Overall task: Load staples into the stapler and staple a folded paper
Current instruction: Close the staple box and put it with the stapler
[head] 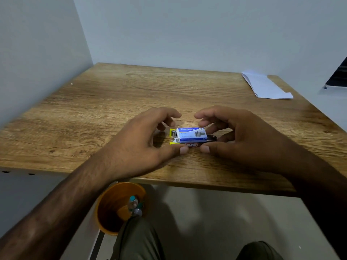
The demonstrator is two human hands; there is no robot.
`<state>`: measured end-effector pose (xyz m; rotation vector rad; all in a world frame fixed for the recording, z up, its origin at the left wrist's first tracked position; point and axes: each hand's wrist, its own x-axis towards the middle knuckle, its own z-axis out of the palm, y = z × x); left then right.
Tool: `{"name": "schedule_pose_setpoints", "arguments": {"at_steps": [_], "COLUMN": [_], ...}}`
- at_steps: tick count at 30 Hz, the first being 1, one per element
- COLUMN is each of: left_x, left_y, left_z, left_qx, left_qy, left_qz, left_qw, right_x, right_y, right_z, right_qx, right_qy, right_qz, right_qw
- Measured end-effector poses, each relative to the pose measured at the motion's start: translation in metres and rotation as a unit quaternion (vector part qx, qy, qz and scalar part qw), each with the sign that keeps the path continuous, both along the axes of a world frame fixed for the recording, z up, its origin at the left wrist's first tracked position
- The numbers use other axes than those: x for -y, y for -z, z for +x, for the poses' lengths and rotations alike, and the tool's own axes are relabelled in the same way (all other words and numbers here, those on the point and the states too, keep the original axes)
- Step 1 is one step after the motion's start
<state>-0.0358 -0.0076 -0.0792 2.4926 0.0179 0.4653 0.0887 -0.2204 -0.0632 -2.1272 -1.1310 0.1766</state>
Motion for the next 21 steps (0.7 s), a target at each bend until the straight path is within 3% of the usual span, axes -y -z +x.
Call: {"name": "schedule_pose_setpoints", "arguments": {"at_steps": [21], "left_x": [0.001], "left_y": [-0.008], "left_z": [0.028], "left_qx": [-0.021], "left_qy": [-0.023], "left_qz": [-0.039], "left_qw": [0.999], "right_x": [-0.004], "right_y": [-0.001], "right_z": [0.011], "right_qx": [0.005], "right_qy": [0.026], "right_qz": [0.025], "right_qw": [0.999]}}
